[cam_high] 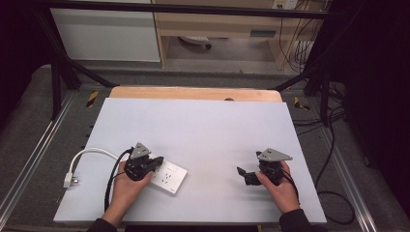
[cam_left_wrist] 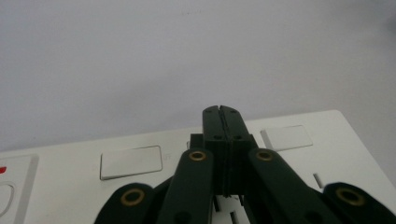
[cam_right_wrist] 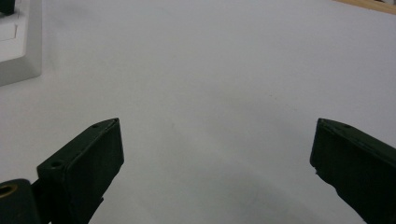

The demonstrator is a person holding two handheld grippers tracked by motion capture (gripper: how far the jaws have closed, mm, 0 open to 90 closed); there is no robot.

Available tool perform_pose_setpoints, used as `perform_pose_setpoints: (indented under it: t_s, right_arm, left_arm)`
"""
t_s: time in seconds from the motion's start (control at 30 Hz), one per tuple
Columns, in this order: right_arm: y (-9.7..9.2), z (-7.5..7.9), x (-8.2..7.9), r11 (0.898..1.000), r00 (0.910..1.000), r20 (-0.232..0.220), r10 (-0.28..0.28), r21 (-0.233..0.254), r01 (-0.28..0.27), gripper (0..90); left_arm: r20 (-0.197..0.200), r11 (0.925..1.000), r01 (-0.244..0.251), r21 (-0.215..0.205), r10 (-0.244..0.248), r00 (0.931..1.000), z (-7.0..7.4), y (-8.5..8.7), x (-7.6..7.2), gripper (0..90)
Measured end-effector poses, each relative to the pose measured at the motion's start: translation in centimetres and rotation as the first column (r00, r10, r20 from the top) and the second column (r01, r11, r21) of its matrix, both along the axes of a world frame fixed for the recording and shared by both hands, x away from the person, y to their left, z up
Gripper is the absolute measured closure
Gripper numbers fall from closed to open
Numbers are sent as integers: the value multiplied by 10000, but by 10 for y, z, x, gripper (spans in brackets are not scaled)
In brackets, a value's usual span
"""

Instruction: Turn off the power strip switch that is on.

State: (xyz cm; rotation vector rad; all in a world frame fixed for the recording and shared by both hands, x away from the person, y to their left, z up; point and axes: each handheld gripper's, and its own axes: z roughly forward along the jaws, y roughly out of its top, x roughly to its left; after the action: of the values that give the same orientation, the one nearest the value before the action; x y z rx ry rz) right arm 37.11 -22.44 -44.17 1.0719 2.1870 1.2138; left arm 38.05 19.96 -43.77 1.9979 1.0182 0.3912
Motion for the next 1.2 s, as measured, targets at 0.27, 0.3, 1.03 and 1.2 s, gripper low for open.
perform_pose_setpoints:
  t_s: [0.27,0.3,1.03,1.2]
  right_arm:
    - [0,0,0,10000,10000,10,30,8,-30,32]
    - [0,0,0,10000,10000,12,32,8,-32,33]
    - [1,0,-1,9999,10000,-30,76,-124,-76,32]
    - [1,0,-1,9999,9999,-65,95,-124,-96,32]
  left_arm:
    - [248,9999,67,-138,-64,9997,3,-1,-2,898]
    - [279,9999,71,-148,-67,9996,3,-1,-2,898]
    - [697,9973,-196,-713,246,9973,7,3,-2,709]
    - [548,9973,-369,-631,404,9977,6,3,-1,639]
